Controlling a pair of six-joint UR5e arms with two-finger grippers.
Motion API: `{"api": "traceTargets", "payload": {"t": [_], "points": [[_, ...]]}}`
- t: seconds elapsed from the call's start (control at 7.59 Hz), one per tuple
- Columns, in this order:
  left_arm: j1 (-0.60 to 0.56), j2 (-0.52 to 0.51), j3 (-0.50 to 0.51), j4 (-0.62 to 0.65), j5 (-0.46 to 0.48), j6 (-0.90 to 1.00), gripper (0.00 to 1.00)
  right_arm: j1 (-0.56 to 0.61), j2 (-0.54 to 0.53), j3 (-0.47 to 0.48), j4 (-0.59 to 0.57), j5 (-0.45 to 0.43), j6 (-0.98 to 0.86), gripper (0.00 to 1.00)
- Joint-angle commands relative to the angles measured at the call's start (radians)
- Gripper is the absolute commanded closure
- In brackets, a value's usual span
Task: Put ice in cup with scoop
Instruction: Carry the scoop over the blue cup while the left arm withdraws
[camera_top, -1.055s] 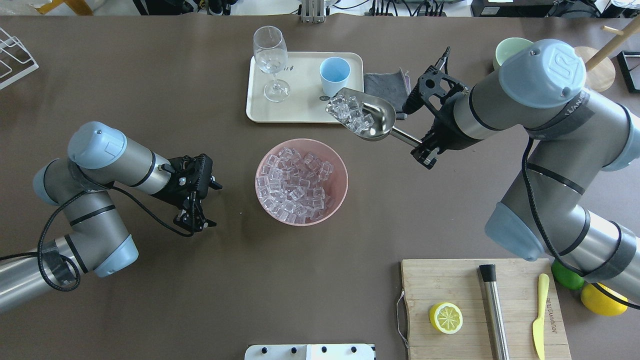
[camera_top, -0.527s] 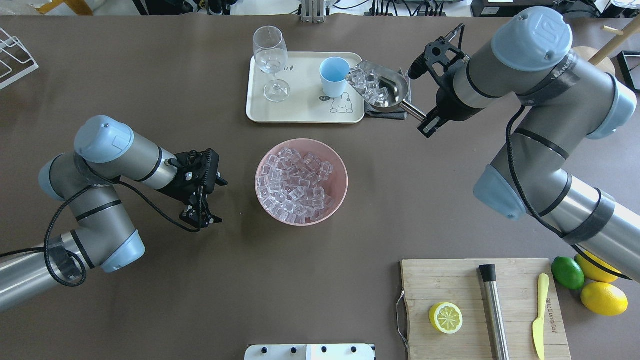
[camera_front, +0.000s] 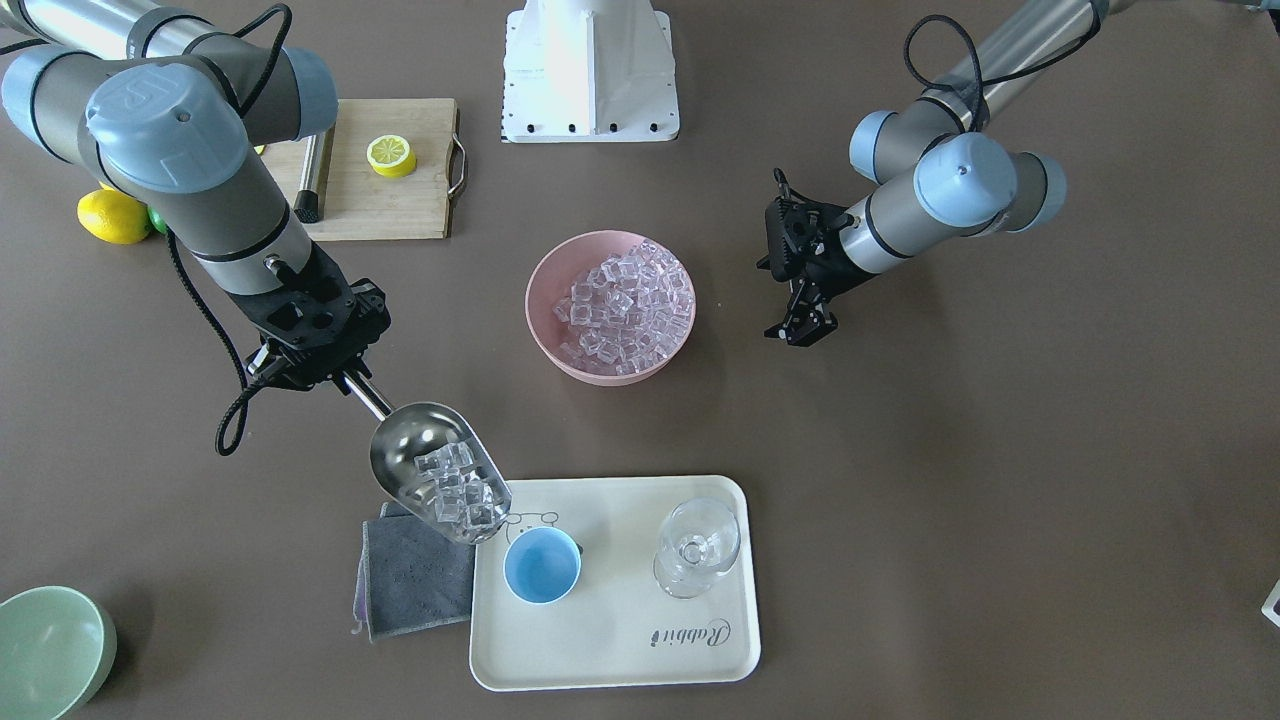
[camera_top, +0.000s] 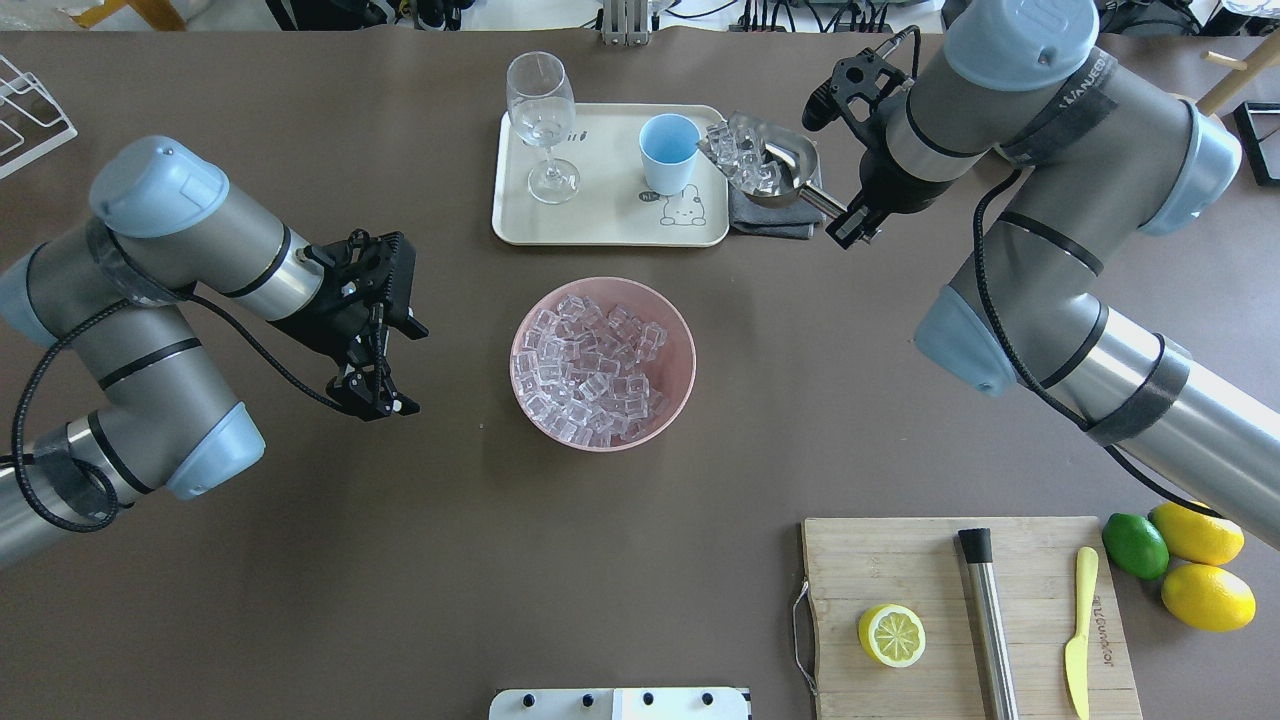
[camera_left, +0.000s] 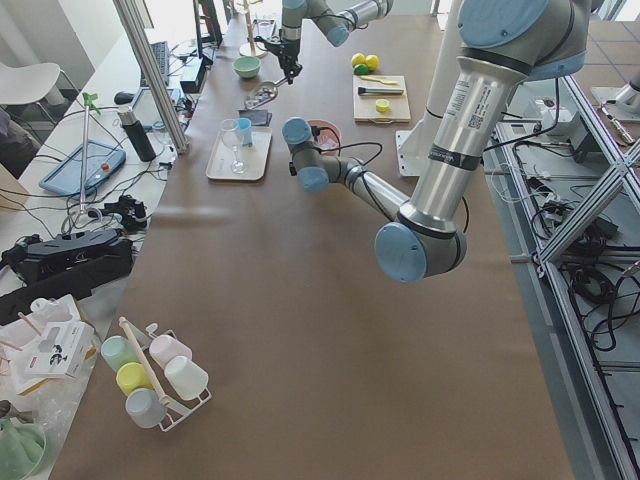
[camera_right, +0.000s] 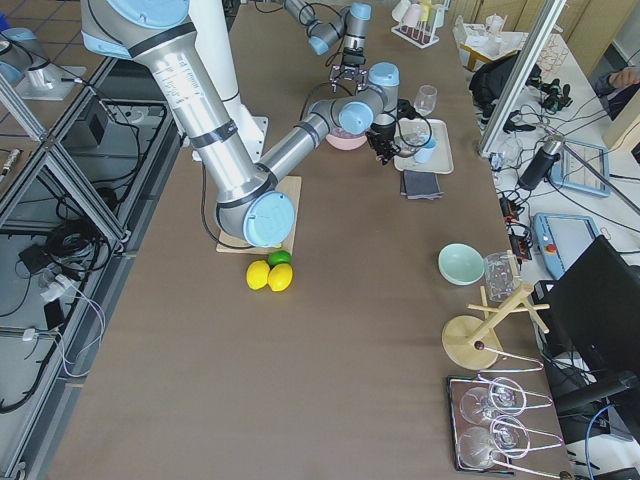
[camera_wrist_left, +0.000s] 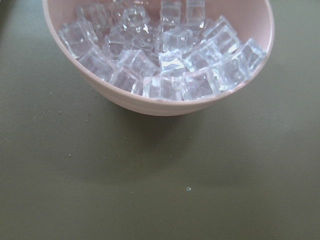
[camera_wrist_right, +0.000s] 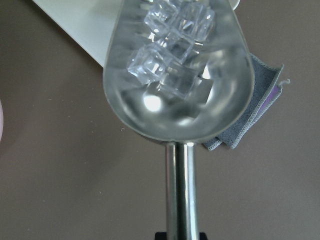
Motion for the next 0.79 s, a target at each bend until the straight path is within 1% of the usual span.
{"api": "traceTargets", "payload": {"t": [0.0,0.13,0.26,0.4,0.53,0.66], "points": [[-0.09,0.006,-0.255,0.397,-0.021,0.006,0.01,0.013,0.048,-0.055,-0.015,0.003,-0.027,1.0],[-0.157,0.04,-0.288,0.439,-0.027,0.009,0.01,0.013,0.07,-0.078,-0.017,0.003,-0.028,1.0],[-0.204,0.084,-0.311,0.441,-0.037,0.008,0.01,0.013,0.094,-0.109,-0.017,0.003,-0.029,1.0],[-0.248,0.111,-0.311,0.447,-0.085,0.005,0.01,0.013,0.117,-0.127,-0.025,0.014,-0.034,1.0],[-0.317,0.121,-0.312,0.517,-0.122,-0.001,0.01,0.013,0.136,-0.138,-0.049,0.018,-0.037,1.0],[-0.383,0.15,-0.294,0.615,-0.188,0.003,0.01,0.013,0.154,-0.154,-0.072,0.026,-0.059,1.0]]}}
